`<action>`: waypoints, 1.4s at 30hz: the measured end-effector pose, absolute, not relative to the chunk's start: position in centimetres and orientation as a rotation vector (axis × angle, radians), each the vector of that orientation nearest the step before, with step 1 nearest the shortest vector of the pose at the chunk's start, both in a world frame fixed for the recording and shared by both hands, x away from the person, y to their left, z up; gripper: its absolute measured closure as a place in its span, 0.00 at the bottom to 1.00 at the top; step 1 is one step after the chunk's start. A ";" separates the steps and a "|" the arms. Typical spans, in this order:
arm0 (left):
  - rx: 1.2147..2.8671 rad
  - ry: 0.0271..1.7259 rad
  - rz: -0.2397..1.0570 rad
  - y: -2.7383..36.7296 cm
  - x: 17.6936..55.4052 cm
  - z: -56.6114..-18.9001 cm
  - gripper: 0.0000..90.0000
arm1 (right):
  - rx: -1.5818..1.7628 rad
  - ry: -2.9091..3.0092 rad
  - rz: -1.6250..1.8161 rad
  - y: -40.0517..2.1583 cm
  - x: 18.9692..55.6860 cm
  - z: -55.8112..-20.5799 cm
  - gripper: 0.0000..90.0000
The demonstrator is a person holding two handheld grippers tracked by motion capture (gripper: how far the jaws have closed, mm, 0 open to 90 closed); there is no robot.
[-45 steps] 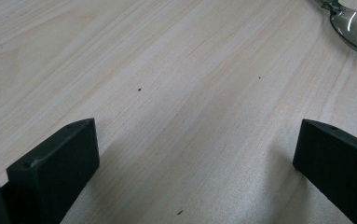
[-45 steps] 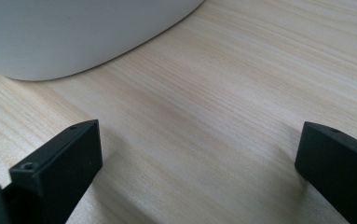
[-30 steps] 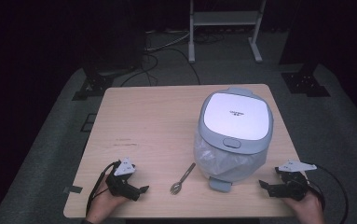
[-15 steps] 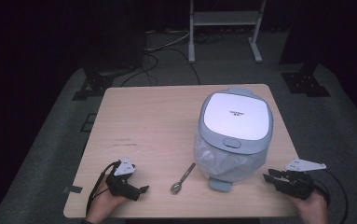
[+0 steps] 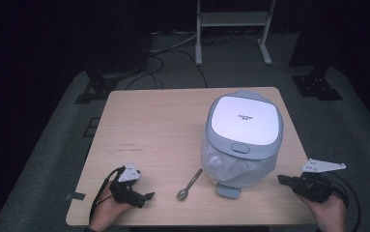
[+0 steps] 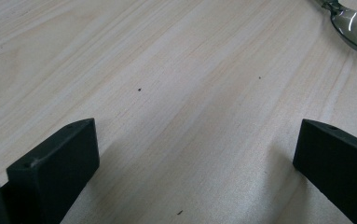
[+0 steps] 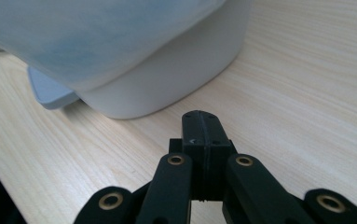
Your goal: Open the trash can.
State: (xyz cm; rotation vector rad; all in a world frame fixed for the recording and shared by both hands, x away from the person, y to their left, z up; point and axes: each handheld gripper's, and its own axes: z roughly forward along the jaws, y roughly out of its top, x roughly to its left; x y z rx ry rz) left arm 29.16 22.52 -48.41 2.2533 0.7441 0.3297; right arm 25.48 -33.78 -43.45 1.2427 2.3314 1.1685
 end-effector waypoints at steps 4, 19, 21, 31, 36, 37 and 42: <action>2.254 0.744 0.330 22.5 29.2 -48.4 0.00 | 1.221 2.332 1.186 -33.9 25.4 -42.7 1.00; 2.256 0.743 0.330 22.5 29.2 -48.4 0.00 | 1.166 2.317 1.267 -33.8 25.2 -39.6 1.00; 2.256 0.744 0.330 22.5 29.2 -48.4 0.00 | 1.156 2.309 1.276 -33.9 25.1 -38.9 1.00; 2.255 0.744 0.329 22.5 29.2 -48.4 0.00 | 1.111 2.306 1.317 -34.0 24.8 -36.7 1.00; 2.256 0.743 0.330 22.5 29.2 -48.4 0.00 | 1.080 2.296 1.344 -34.0 24.5 -35.1 1.00; 2.256 0.744 0.330 22.5 29.2 -48.4 0.00 | 1.073 2.294 1.346 -34.1 24.5 -34.9 1.00; 2.255 0.744 0.330 22.5 29.2 -48.4 0.00 | 1.053 2.279 1.379 -34.2 24.4 -33.5 1.00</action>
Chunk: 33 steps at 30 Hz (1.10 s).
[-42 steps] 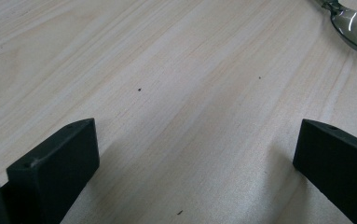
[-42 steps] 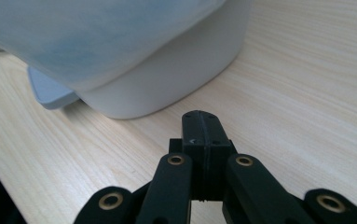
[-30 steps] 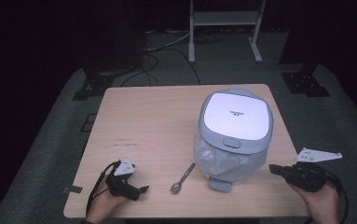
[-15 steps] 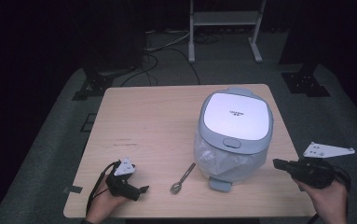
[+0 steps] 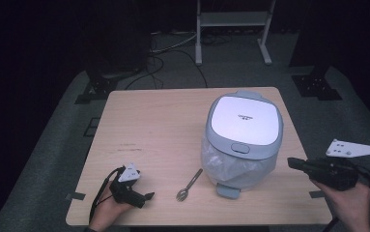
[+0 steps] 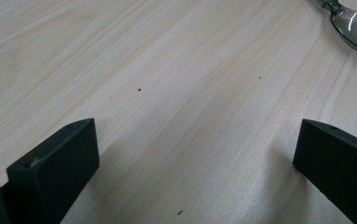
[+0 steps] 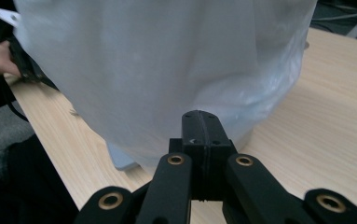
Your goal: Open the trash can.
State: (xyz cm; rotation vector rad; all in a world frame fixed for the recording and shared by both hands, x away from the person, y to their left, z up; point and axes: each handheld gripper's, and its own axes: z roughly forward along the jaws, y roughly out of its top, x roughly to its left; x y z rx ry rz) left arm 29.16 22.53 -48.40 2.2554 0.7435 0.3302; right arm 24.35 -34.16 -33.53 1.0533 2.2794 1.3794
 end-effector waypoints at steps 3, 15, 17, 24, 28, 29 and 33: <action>2.255 0.743 0.330 22.5 29.2 -48.4 0.00 | 1.033 2.271 1.407 -34.2 24.2 -32.7 1.00; 2.253 0.744 0.331 22.5 29.2 -48.4 0.00 | 0.932 2.253 1.557 -34.0 23.9 -29.8 1.00; 2.253 0.744 0.331 22.5 29.2 -48.4 0.00 | 0.923 2.252 1.564 -33.9 23.9 -29.5 1.00; 2.253 0.743 0.331 22.5 29.2 -48.4 0.00 | 0.836 2.250 1.647 -33.0 23.8 -27.9 1.00; 2.254 0.746 0.330 22.5 29.2 -48.4 0.00 | 0.803 2.251 1.672 -32.5 23.8 -27.2 1.00; 2.254 0.746 0.330 22.5 29.2 -48.4 0.00 | 0.792 2.251 1.680 -32.3 23.8 -27.1 1.00; 2.254 0.746 0.331 22.5 29.2 -48.4 0.00 | 0.763 2.243 1.711 -31.9 24.0 -26.6 1.00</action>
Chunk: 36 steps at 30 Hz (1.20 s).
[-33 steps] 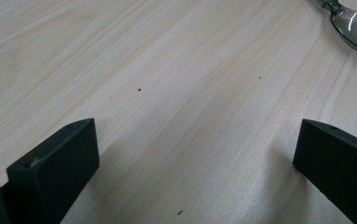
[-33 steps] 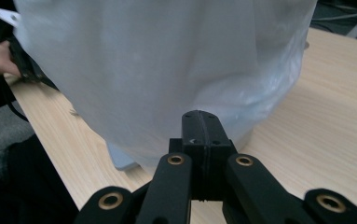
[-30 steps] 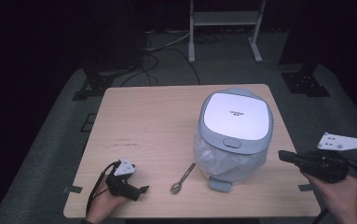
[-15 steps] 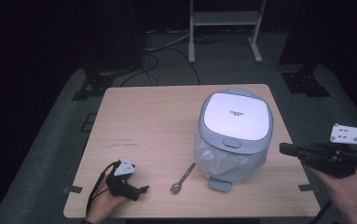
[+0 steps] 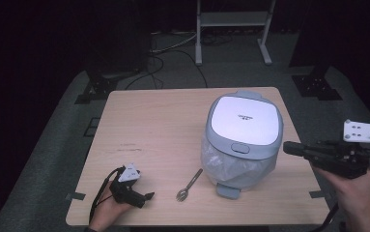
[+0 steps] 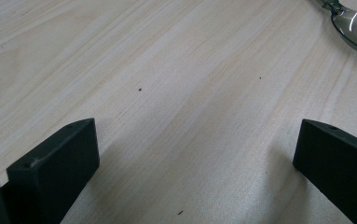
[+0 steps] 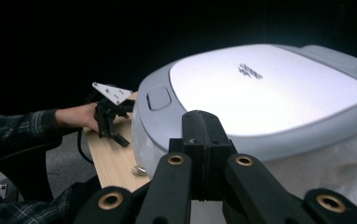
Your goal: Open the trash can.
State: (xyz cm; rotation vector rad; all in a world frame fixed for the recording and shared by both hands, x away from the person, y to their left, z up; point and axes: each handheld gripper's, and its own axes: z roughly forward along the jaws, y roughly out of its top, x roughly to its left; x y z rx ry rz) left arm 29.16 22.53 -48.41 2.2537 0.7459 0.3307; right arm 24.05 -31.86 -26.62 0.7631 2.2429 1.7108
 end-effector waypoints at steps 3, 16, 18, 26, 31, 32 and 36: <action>2.254 0.746 0.331 22.5 29.2 -48.4 0.00 | 0.753 2.244 1.716 -31.6 24.2 -26.4 1.00; 2.254 0.746 0.331 22.5 29.2 -48.4 0.00 | 0.681 2.277 1.740 -28.8 25.2 -25.7 1.00; 2.255 0.746 0.330 22.5 29.2 -48.4 0.00 | 0.675 2.282 1.744 -28.4 25.3 -25.6 1.00; 2.253 0.746 0.331 22.5 29.2 -48.4 0.00 | 0.643 2.311 1.736 -26.8 25.8 -25.6 1.00; 2.253 0.746 0.331 22.5 29.2 -48.4 0.00 | 0.632 2.338 1.718 -25.9 25.9 -25.8 1.00; 2.253 0.746 0.331 22.5 29.2 -48.4 0.00 | 0.632 2.338 1.718 -25.9 25.9 -25.8 1.00; 2.253 0.746 0.331 22.5 29.2 -48.4 0.00 | 0.629 2.366 1.688 -25.1 26.2 -26.2 1.00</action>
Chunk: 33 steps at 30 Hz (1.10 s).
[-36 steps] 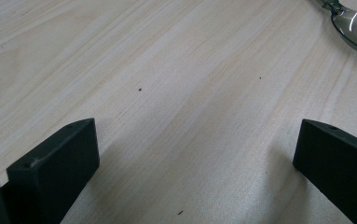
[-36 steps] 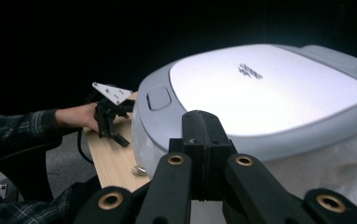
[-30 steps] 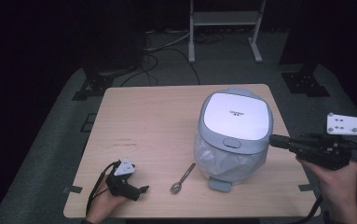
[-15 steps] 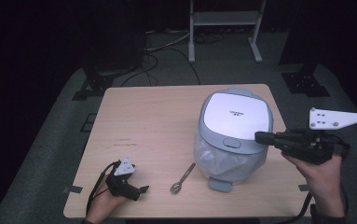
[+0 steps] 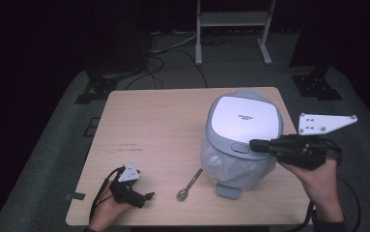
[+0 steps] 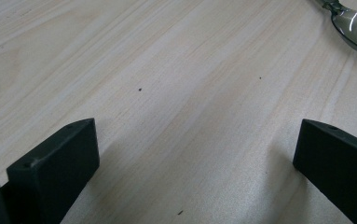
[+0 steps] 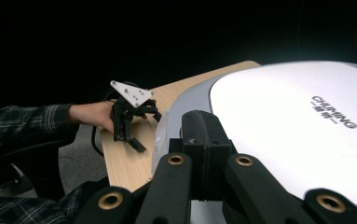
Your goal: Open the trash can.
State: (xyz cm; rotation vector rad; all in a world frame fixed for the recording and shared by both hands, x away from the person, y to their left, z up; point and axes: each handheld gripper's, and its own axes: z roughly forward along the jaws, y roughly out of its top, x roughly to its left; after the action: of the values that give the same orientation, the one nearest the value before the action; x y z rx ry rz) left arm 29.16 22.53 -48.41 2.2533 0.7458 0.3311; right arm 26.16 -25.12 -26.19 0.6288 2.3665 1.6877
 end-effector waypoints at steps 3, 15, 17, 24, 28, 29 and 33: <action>2.254 0.746 0.330 22.5 29.2 -48.4 0.00 | 0.631 2.384 1.666 -24.6 26.2 -26.4 1.00; 2.253 0.745 0.331 22.5 29.2 -48.4 0.00 | 0.627 2.407 1.603 -23.8 26.3 -26.7 1.00; 2.253 0.746 0.331 22.5 29.2 -48.4 0.00 | 0.627 2.408 1.593 -23.7 26.2 -26.7 1.00; 2.253 0.745 0.331 22.5 29.2 -48.4 0.00 | 0.627 2.418 1.591 -23.5 26.2 -26.9 1.00; 2.255 0.746 0.330 22.5 29.2 -48.4 0.00 | 0.620 2.416 1.584 -23.3 26.1 -26.9 1.00; 2.254 0.746 0.332 22.5 29.2 -48.4 0.00 | 0.620 2.420 1.581 -23.3 26.1 -26.8 1.00; 2.255 0.746 0.330 22.5 29.2 -48.4 0.00 | 0.628 2.390 1.591 -23.5 26.1 -26.8 1.00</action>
State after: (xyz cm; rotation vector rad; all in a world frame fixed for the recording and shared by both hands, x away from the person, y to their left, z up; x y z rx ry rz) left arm 29.17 22.53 -48.40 2.2545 0.7458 0.3303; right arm 26.06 -23.51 -26.82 0.6282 2.3904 1.5910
